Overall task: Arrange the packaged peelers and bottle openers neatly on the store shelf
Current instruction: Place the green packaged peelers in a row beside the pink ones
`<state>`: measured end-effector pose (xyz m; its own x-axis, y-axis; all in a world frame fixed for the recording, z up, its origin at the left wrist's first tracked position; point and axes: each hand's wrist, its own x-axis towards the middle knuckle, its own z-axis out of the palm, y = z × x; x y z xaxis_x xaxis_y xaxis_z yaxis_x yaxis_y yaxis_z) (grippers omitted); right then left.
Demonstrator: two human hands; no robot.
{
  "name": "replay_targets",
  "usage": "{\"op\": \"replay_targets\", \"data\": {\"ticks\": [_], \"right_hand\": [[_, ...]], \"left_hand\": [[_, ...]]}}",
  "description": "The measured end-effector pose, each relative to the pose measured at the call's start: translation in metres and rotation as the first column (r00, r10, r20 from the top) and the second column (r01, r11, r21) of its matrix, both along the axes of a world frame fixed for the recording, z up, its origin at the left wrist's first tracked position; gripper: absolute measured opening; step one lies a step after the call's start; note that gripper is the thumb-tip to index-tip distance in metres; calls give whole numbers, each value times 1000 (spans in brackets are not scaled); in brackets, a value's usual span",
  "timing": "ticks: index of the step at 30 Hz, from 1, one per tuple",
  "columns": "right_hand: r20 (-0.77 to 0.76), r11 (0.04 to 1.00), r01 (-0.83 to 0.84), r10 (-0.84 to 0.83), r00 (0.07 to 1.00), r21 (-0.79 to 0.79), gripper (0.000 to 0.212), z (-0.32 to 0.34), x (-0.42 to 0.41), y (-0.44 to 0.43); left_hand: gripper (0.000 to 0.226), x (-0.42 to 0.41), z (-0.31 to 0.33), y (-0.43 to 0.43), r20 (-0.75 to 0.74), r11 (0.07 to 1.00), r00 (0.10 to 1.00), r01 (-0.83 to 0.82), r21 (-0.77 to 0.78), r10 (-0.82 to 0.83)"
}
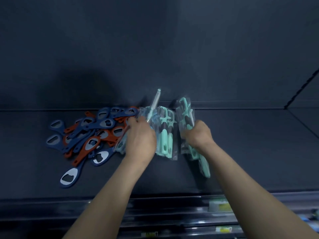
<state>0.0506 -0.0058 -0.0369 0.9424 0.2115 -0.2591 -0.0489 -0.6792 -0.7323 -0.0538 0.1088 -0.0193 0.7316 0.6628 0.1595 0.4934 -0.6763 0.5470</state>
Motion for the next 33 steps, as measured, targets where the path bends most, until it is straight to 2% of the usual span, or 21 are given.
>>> {"op": "replay_targets", "data": {"ticks": [3,7,8,10,12,16,18,21,23,26,28,30,33], "right_hand": [[8,1000,11,-11,1000,-4,35,2,9,-9],[38,998,46,-44,998,-46,32,3,21,-26],[45,998,40,-38,998,-42,30,3,23,-30],[53,1000,15,-14,999,-20,27,4,25,-37],[60,1000,-7,7,998,7,24,5,26,-41],[79,999,-39,36,996,30,18,9,26,-47],[81,998,-42,39,996,40,20,9,26,-48],[77,997,-42,36,996,69,23,9,24,-48],[81,996,-47,42,996,72,22,9,22,-45],[93,997,-52,46,995,65,19,9,18,-41],[92,996,-51,45,995,69,18,9,15,-40],[97,997,-45,38,995,67,17,9,12,-42],[112,998,-21,13,994,64,17,9,7,-45]], "left_hand": [[20,23,-3,-21,-108,990,990,99,102,-88],[61,43,-14,-41,-425,980,899,167,106,-107],[62,46,-15,-42,-459,978,884,164,130,-87],[49,51,-15,-42,-484,976,873,157,153,-64],[37,54,-15,-40,-460,985,885,137,107,-73],[6,52,-14,-34,-309,996,947,88,-28,-93],[15,50,-13,-26,-258,988,961,60,-146,-96],[13,45,-7,-10,-166,932,982,29,-361,-95],[14,41,-7,-1,-146,913,986,17,-408,-84],[17,37,-7,3,-151,937,985,30,-347,-88],[25,38,-9,-2,-186,971,978,51,-232,-96],[23,38,-13,-11,-217,991,971,77,-113,-101],[26,42,-18,-22,-339,989,937,124,80,-91]]}}
